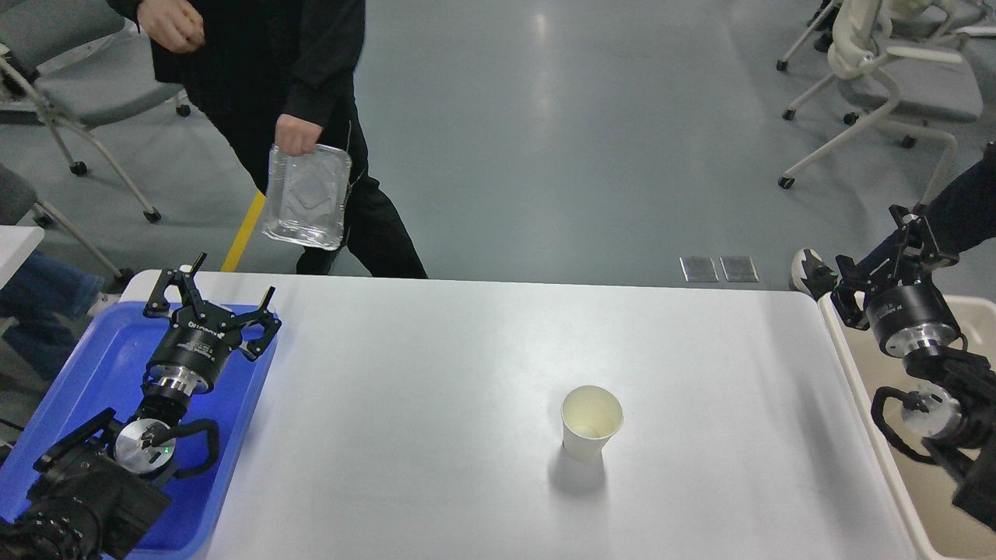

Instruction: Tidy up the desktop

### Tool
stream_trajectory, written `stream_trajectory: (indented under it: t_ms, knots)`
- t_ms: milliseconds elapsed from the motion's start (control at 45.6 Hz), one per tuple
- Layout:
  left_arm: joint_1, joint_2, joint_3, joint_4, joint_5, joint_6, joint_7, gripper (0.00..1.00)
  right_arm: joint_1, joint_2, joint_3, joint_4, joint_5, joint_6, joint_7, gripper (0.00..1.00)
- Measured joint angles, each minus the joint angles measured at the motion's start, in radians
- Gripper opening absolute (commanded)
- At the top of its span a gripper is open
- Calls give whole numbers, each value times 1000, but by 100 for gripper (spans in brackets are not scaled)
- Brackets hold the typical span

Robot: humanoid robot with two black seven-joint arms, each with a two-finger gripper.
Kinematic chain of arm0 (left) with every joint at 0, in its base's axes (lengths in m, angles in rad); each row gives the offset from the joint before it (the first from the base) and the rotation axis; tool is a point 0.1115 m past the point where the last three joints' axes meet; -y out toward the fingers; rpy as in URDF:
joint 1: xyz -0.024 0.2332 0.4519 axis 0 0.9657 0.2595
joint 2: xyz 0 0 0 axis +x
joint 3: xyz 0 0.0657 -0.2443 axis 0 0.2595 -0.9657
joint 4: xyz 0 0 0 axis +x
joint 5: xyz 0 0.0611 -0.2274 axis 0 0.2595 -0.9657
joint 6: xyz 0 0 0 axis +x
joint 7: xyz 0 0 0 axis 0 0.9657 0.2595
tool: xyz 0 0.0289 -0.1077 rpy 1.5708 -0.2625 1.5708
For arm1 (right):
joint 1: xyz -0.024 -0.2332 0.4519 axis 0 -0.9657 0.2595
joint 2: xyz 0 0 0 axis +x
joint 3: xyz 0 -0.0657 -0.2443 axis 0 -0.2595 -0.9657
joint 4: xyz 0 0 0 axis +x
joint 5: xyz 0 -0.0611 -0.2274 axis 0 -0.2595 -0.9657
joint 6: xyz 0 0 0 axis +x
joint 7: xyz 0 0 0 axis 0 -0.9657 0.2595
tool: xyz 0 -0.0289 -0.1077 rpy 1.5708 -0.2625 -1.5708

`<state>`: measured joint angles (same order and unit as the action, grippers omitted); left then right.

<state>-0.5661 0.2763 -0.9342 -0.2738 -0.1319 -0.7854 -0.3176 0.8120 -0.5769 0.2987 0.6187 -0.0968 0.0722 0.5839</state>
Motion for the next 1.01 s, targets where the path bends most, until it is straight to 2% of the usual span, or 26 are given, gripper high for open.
stream_trajectory:
  t_ms: [110,395,637,1010]
  knots:
    - [0,0,0,0,0,0,0,100,92,-42,-118,46,-58,-10,-21,100]
    - [0,0,0,0,0,0,0,100,356,-83,-405,170,-341,-8,-119,100]
    - [0,0,0,0,0,0,0,100,537,5,-645,215,-544,65,-165,100]
    - [0,0,0,0,0,0,0,100,699,177,-952,321,-761,160,-182,100]
